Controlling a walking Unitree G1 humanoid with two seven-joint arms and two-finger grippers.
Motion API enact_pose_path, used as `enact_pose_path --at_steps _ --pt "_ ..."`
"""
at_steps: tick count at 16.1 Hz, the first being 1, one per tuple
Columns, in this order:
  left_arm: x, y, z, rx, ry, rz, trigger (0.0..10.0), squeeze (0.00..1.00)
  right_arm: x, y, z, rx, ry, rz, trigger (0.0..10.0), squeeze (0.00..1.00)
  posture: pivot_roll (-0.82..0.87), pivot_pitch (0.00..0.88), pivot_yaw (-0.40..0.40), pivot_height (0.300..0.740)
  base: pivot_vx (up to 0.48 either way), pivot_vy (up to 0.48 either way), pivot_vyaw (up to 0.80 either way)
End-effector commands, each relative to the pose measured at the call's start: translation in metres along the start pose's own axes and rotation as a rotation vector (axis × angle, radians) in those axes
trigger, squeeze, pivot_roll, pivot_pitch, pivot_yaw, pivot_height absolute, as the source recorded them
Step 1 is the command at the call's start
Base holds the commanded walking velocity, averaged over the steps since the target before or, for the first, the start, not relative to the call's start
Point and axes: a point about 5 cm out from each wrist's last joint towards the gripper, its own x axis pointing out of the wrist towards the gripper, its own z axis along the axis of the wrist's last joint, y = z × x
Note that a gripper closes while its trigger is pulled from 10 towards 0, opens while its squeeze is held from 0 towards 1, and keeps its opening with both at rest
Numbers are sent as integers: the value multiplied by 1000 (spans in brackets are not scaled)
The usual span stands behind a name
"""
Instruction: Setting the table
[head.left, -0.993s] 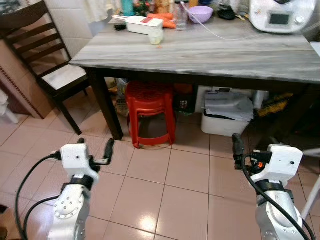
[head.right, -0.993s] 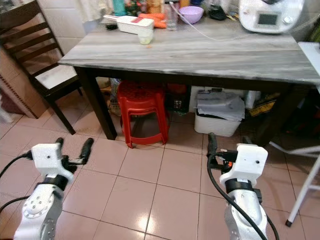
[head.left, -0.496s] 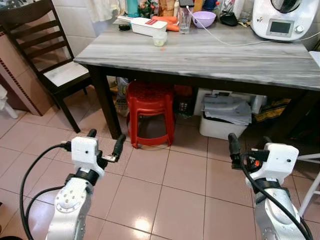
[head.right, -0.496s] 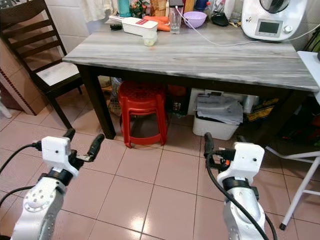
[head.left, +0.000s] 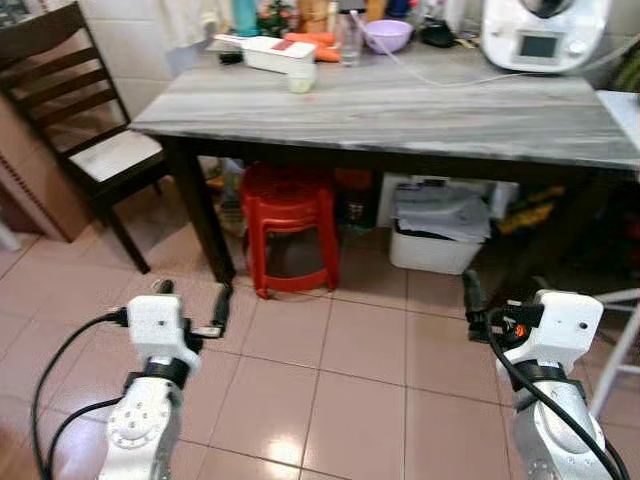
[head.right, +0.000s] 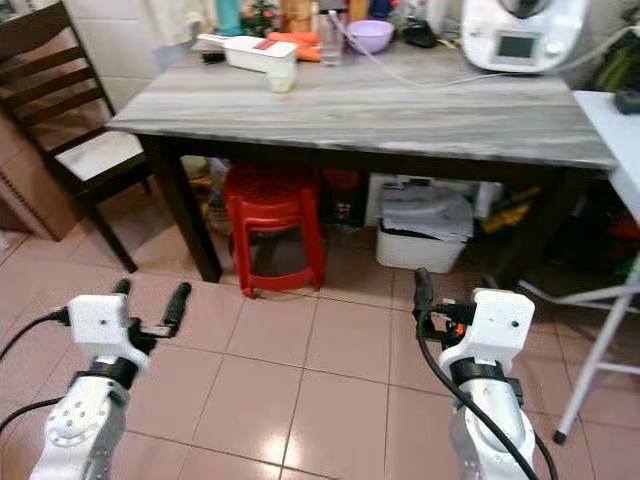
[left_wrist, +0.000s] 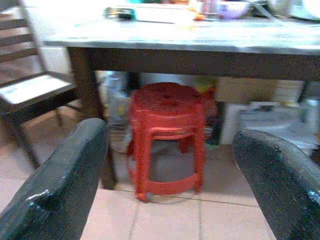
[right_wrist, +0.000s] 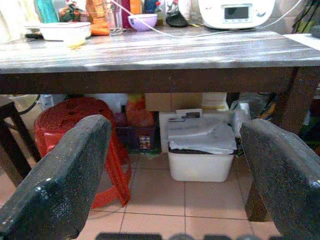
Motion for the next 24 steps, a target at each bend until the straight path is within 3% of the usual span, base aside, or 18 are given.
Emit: enact_pose_path --at_steps 1,9,20,24 --pt "1 2 0 18 7 -2 10000 0 4 2 2 -2 -10 11 10000 0 -96 45 56 740 0 0 0" --pt "12 -3 2 15 -1 -33 10000 0 11 6 2 12 -21 -9 10000 0 -100 50 75 740 0 0 0" --pt "15 -4 1 17 2 -51 10000 0 14 3 1 16 -23 -31 10000 0 -102 49 78 740 0 -295 0" --pt "17 -5 1 18 -2 -60 10000 0 16 2 1 13 -25 -30 10000 0 -104 42 78 740 0 -317 -595"
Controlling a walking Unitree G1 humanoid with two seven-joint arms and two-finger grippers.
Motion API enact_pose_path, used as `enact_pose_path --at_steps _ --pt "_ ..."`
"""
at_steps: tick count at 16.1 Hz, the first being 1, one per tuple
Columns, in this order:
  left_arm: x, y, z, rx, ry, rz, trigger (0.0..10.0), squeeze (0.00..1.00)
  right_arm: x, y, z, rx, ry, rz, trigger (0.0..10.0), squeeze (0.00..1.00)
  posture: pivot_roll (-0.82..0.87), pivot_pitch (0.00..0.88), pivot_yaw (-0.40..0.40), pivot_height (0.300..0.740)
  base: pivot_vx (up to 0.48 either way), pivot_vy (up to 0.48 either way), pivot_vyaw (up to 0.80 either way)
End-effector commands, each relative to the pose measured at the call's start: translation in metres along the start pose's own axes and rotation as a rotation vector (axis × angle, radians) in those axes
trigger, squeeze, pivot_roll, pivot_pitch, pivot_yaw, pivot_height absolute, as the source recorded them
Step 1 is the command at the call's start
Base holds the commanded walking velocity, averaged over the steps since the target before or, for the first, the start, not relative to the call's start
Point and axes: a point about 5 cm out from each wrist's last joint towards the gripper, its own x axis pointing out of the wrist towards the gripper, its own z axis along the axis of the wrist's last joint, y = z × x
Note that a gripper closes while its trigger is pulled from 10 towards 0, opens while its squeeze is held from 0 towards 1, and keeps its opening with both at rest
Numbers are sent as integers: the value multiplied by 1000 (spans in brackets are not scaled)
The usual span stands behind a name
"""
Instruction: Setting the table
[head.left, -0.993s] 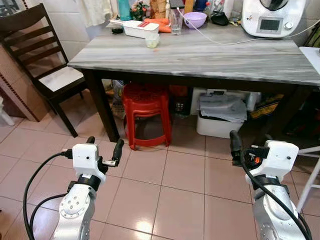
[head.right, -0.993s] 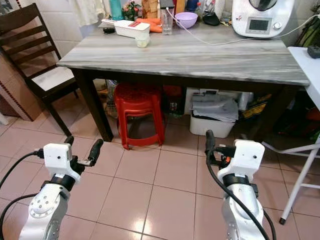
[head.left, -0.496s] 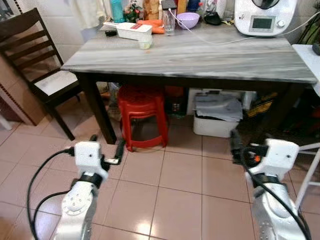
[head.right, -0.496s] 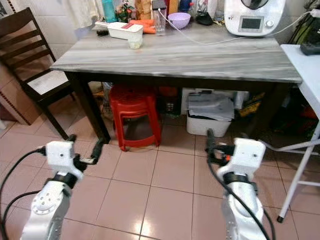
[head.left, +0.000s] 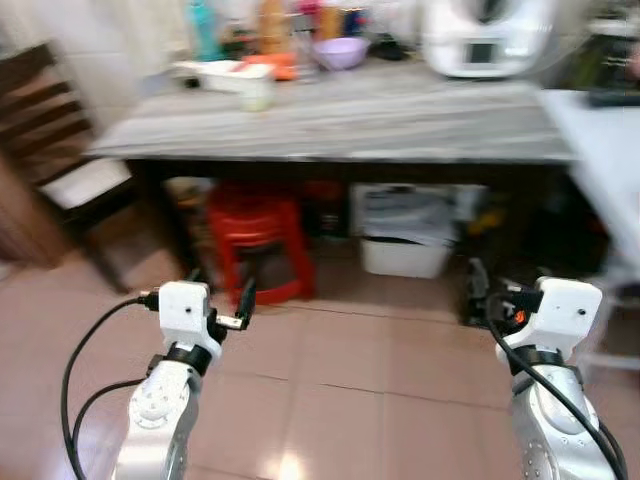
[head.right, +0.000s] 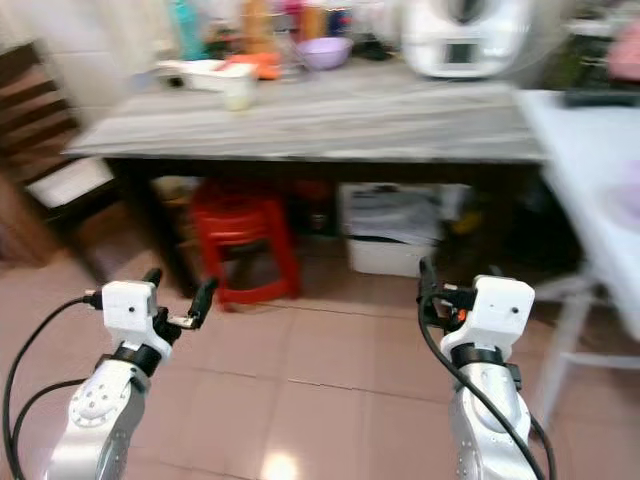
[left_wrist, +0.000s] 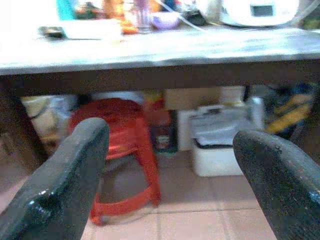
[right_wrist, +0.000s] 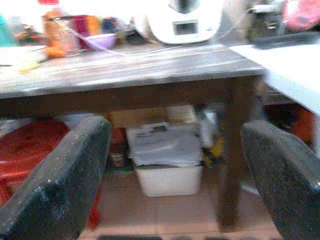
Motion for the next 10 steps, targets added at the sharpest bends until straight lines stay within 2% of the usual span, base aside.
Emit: enact_pose_path --at_steps 1,4,10 --pt "1 3 1 11 -2 7 10000 0 3 1 3 0 -15 10 10000 0 -100 37 76 740 0 -307 -613" --pt "3 4 2 14 -10 11 10000 0 7 1 4 -1 -20 12 10000 0 -97 32 74 740 0 -307 -485" --pt "8 3 9 14 -29 9 10000 0 8 3 4 7 -27 11 10000 0 -97 36 82 740 0 -309 0"
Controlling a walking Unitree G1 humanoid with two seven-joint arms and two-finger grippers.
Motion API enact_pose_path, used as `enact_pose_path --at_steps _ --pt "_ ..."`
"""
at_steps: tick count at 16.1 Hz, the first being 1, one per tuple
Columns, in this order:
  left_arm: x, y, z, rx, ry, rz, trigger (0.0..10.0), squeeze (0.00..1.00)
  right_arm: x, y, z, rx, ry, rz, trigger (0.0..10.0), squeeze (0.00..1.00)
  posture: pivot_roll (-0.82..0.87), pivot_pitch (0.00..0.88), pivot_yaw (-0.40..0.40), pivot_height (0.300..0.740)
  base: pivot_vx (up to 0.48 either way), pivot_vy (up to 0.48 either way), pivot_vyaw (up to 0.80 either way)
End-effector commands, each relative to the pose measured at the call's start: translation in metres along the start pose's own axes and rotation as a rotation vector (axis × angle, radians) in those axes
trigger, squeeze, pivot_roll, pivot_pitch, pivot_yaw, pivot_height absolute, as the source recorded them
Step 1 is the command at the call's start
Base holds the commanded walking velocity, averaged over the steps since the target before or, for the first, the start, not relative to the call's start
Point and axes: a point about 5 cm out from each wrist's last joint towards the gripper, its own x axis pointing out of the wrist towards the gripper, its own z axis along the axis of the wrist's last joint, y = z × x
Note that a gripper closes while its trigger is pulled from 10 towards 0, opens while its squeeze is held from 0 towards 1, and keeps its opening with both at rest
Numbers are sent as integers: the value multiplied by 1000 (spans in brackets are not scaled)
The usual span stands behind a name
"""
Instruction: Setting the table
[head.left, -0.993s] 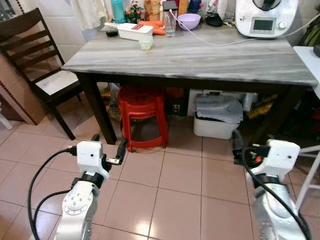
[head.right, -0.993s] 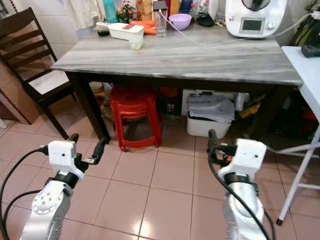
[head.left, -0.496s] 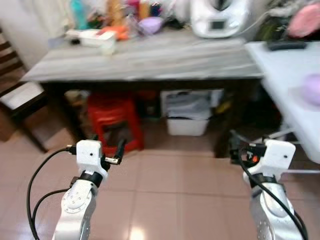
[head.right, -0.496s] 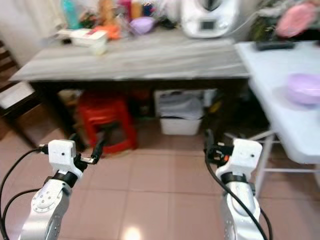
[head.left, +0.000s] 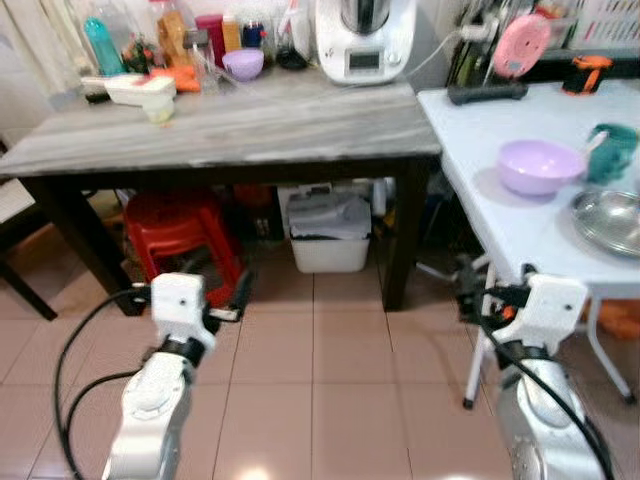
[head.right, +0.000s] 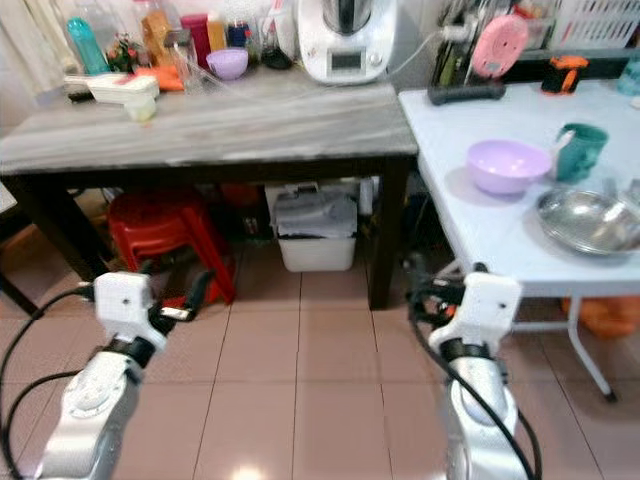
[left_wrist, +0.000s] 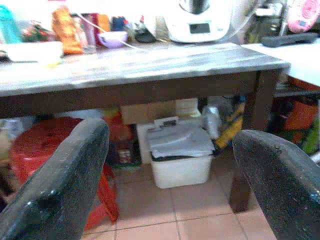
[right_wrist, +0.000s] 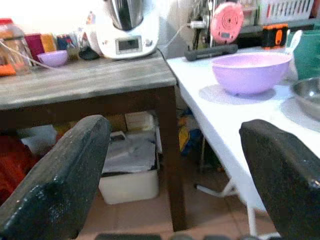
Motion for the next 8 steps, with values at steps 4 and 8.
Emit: enact_pose_path --at_steps 4,8 --pt "4 -2 2 0 -6 -3 10000 0 1 -1 2 0 -11 -1 10000 0 -98 39 84 740 0 -296 0" --pt "5 -3 2 -1 -7 -3 10000 0 1 -1 3 -1 -13 5 10000 0 -101 41 84 740 0 -288 0"
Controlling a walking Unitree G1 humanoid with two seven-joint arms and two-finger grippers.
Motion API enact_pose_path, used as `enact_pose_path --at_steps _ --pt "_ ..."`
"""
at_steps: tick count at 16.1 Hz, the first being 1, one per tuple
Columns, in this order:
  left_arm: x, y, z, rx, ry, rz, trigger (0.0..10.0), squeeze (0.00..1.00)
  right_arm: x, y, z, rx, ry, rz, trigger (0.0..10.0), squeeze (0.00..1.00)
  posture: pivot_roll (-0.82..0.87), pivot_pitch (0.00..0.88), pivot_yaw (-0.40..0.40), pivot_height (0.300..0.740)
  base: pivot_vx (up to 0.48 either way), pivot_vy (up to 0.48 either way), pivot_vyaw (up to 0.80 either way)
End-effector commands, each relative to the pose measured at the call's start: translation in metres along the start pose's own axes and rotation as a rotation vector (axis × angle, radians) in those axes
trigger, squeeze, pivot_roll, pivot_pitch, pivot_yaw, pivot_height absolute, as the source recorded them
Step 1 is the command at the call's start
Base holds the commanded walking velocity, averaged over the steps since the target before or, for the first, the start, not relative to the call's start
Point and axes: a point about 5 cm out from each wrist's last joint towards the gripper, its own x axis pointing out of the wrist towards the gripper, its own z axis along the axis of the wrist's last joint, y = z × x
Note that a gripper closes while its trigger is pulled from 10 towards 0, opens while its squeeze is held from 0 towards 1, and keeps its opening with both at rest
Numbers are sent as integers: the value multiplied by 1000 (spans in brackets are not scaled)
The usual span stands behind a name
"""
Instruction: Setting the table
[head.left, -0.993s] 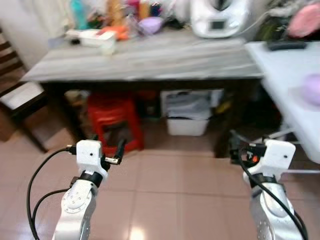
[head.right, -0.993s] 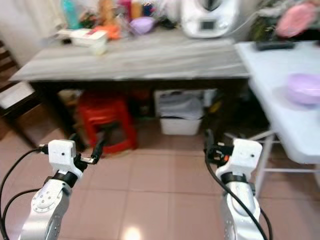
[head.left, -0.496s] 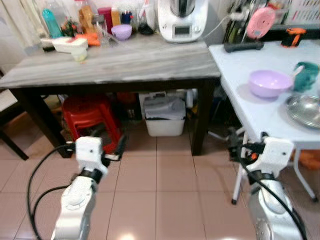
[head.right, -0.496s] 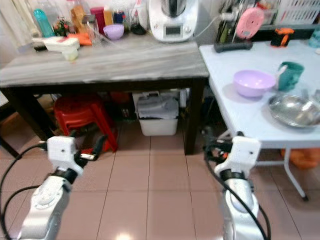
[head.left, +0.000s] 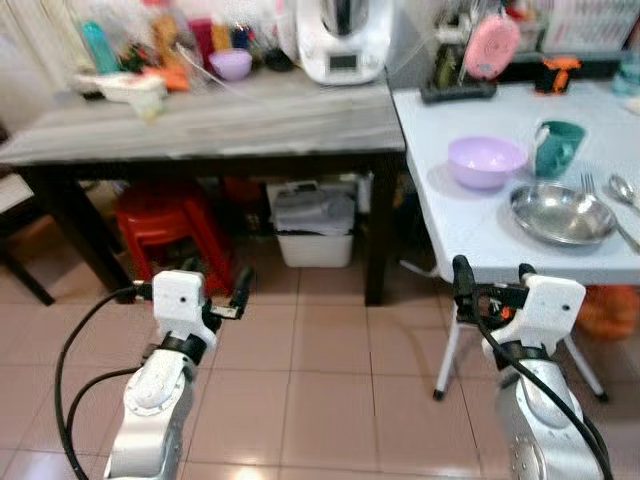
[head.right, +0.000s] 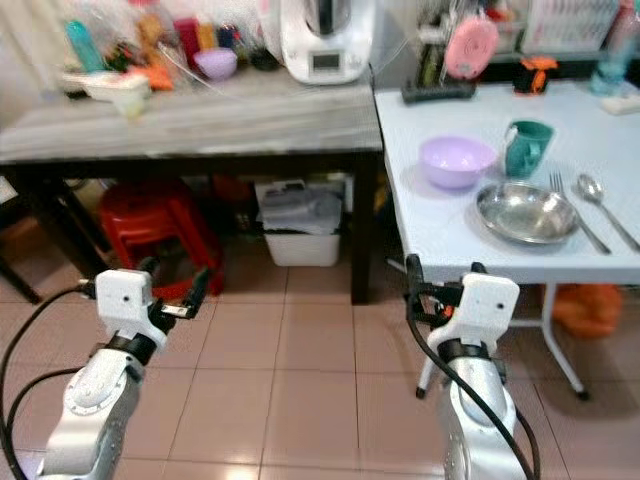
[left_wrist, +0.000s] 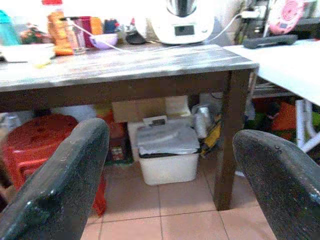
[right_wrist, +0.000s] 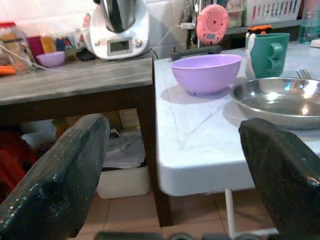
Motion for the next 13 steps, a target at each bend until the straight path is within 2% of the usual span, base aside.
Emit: enact_pose_path --at_steps 1,11,13 --pt "2 -2 1 4 2 -5 10000 0 -1 -2 1 0 -6 -10 10000 0 -101 41 84 740 0 -266 0" --pt "2 -6 -2 -3 10 -10 10000 0 -6 -3 0 -3 2 -2 10000 0 -110 56 83 740 0 -336 0" --pt "2 -6 -1 -21 1 -7 10000 0 -7 -1 0 1 6 11 10000 0 -112 57 82 740 0 -122 0"
